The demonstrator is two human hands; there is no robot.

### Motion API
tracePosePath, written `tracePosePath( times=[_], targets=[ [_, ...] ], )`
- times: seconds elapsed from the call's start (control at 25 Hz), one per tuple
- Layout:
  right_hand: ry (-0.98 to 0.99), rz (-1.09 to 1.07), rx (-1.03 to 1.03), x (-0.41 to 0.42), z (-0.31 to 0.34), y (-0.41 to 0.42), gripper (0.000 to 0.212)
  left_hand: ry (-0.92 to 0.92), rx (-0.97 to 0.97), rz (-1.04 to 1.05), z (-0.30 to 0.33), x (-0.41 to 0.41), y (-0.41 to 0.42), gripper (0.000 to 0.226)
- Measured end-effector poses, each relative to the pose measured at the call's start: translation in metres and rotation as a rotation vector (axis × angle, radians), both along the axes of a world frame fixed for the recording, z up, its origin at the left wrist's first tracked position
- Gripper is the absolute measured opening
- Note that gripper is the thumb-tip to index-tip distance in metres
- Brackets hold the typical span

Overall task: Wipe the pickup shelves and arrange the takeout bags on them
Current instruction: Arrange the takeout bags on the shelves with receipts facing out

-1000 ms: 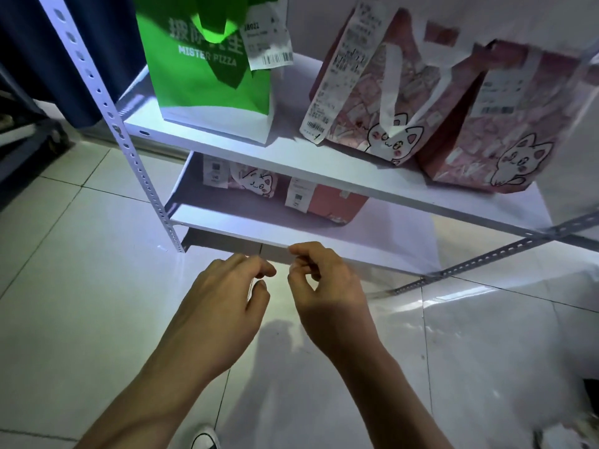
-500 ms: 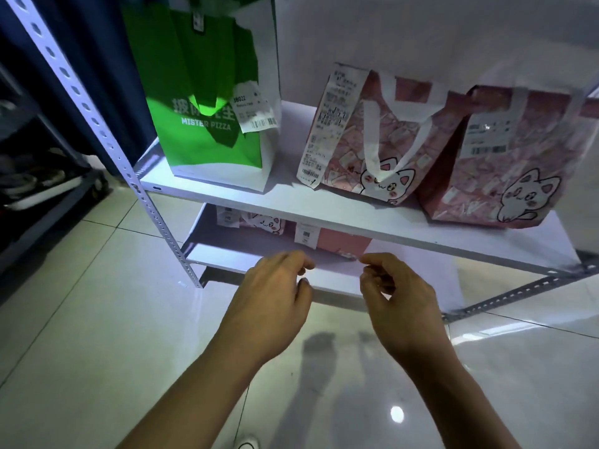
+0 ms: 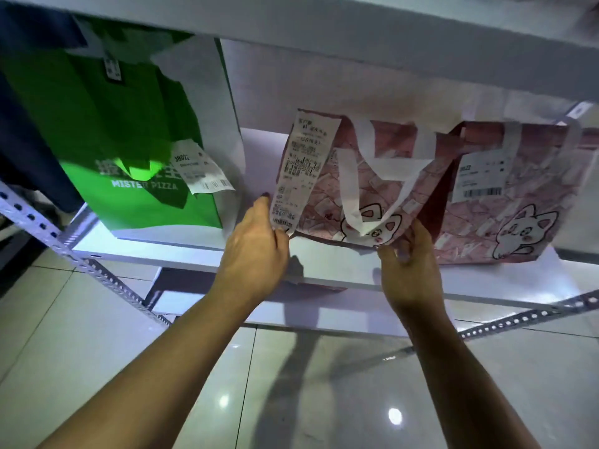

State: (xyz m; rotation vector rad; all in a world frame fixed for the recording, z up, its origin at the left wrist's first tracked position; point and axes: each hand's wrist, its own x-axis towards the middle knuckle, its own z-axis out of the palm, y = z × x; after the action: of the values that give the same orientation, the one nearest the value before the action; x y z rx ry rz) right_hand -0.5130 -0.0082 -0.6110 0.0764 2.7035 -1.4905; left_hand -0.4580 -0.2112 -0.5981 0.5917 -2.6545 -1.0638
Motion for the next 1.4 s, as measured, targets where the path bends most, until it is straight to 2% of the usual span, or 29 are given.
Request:
tracePosePath(
  times=[0.16, 0.28, 0.36, 0.56, 0.72, 0.84, 1.0, 1.12, 1.24, 1.32, 1.4],
  targets=[
    [0.015, -0.120, -0.120, -0.028, -0.013, 0.003, 0.045, -0.099, 0.079, 0.053, -0.005, -0.042, -0.013, 0.058],
    [-0.040, -0.171, -0.347, -0.038, -0.015, 0.002, 0.040, -0.102, 0.062, -0.014, -0.007, -0.053, -0.015, 0.036],
    [-0.005, -0.192, -0.412, -0.035, -0.015, 0.002, 0.039, -0.091, 0.094, -0.029, -0.009, -0.052, -0.013, 0.027],
    [0.170, -0.250, -0.293, -0.004, -0.015, 0.012, 0.023, 0.076, 0.203, -0.053, -0.014, -0.017, -0.012, 0.013],
    [0.208, -0.263, -0.218, 0.029, -0.010, 0.028, 0.013, 0.086, 0.198, -0.042, 0.000, 0.023, -0.009, 0.014],
    [0.119, -0.346, -0.254, 0.058, 0.003, 0.042, 0.012, 0.089, 0.170, -0.014, 0.025, 0.056, 0.001, 0.013],
    [0.050, -0.325, -0.341, 0.106, 0.046, 0.062, 0.021, 0.016, 0.126, -0.009, 0.074, 0.101, 0.023, 0.010],
    [0.029, -0.324, -0.381, 0.147, 0.087, 0.079, 0.020, -0.005, 0.194, -0.016, 0.119, 0.143, 0.041, 0.011],
    [-0.007, -0.335, -0.445, 0.181, 0.131, 0.095, 0.005, -0.014, 0.224, -0.020, 0.167, 0.183, 0.055, 0.018],
    [-0.028, -0.323, -0.479, 0.199, 0.161, 0.103, 0.007, -0.006, 0.248, -0.028, 0.199, 0.202, 0.064, 0.025],
    [-0.029, -0.308, -0.527, 0.215, 0.192, 0.109, 0.012, 0.001, 0.289, -0.055, 0.230, 0.217, 0.072, 0.021]
  ],
)
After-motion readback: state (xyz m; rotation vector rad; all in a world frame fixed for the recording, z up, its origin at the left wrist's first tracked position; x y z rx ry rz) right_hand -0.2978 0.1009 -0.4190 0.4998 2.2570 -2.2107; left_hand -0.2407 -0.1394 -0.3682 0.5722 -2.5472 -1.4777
